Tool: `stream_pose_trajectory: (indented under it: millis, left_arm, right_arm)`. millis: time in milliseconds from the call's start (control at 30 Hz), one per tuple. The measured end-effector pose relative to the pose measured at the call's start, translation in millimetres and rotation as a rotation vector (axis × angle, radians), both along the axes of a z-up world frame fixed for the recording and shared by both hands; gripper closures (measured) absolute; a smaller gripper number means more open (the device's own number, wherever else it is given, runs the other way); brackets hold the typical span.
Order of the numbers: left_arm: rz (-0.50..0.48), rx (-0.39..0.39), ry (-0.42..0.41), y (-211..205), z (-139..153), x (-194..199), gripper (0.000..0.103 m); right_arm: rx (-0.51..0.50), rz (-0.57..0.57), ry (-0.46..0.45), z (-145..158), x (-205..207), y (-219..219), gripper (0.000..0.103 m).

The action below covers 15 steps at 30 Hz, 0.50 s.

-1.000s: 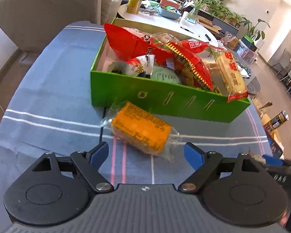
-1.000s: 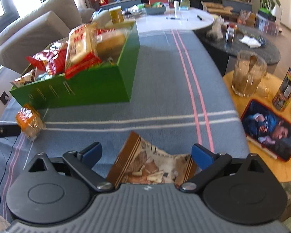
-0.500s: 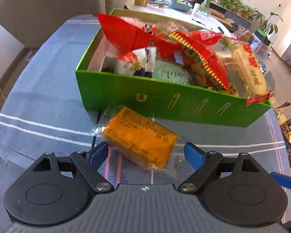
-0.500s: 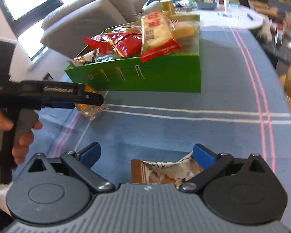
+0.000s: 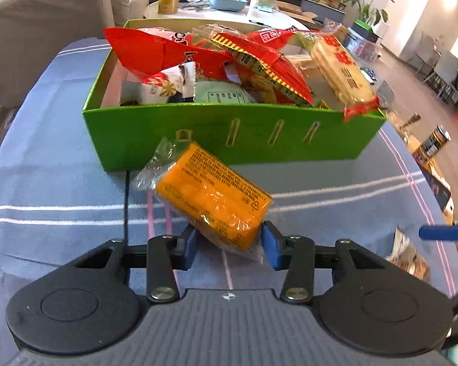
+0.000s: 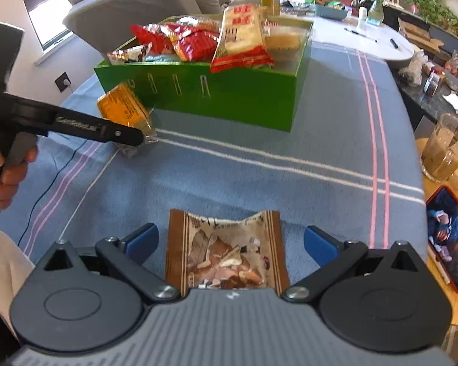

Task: Organize snacks
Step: 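Grasp the orange cake pack with the left gripper while the right gripper grasps the brown nut pack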

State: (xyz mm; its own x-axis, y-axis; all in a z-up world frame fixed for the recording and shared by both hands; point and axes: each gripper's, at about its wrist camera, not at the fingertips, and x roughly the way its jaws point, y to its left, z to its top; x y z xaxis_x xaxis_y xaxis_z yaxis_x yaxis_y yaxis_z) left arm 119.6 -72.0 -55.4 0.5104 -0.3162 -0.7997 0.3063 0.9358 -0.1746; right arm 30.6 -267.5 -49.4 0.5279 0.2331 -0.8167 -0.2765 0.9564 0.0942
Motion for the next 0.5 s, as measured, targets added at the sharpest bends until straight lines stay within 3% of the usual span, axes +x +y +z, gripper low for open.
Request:
stream_pose_trajectory:
  millis: [200,333,400,467,500]
  left_arm:
    - [0.052,-0.033,0.019,23,-1,-5,0.063]
    - [0.087,0.009,-0.001,30,2,-9,0.059]
    - [0.093,0.032,-0.006,32,4,-12,0.051]
    - [0.098,0.009,0.000,34,7,-15,0.034]
    - [0.101,-0.010,0.003,36,8,-16,0.031]
  right_arm:
    - [-0.019,0.023,0.004,-1,-6,2,0.006]
    - [-0.060,0.016,0.030,-9,-3,4,0.006]
    - [-0.073,0.022,0.045,-13,-2,7,0.006]
    - [-0.083,0.033,0.045,-15,-2,11,0.005]
    - [-0.085,0.039,0.044,-15,-2,14,0.005]
